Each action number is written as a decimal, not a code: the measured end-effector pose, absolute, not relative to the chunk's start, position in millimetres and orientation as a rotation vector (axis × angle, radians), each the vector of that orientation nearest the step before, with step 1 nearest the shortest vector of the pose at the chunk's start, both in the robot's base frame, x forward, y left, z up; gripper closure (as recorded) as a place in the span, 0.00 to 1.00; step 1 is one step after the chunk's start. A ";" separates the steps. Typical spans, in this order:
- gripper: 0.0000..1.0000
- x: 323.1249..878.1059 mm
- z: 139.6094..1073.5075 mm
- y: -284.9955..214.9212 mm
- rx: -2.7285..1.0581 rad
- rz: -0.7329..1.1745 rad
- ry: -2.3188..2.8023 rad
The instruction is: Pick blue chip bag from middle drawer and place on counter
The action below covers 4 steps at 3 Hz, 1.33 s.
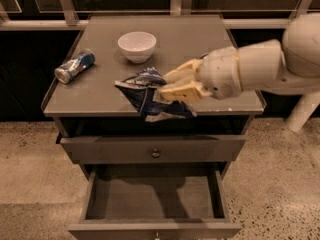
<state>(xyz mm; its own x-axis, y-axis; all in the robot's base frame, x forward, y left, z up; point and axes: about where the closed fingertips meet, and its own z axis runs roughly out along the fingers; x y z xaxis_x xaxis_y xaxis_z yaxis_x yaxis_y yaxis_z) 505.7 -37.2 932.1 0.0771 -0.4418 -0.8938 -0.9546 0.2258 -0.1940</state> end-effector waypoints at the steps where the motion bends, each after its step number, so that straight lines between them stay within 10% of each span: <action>1: 1.00 539.9 960.0 -23.8 -1.414 0.656 1.505; 2: 1.00 575.9 969.1 -22.8 -1.398 0.636 1.542; 4: 0.58 576.2 962.4 -25.6 -1.375 0.627 1.541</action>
Offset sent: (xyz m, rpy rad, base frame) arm 0.1175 0.0091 0.0455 -0.0537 0.0216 -0.0548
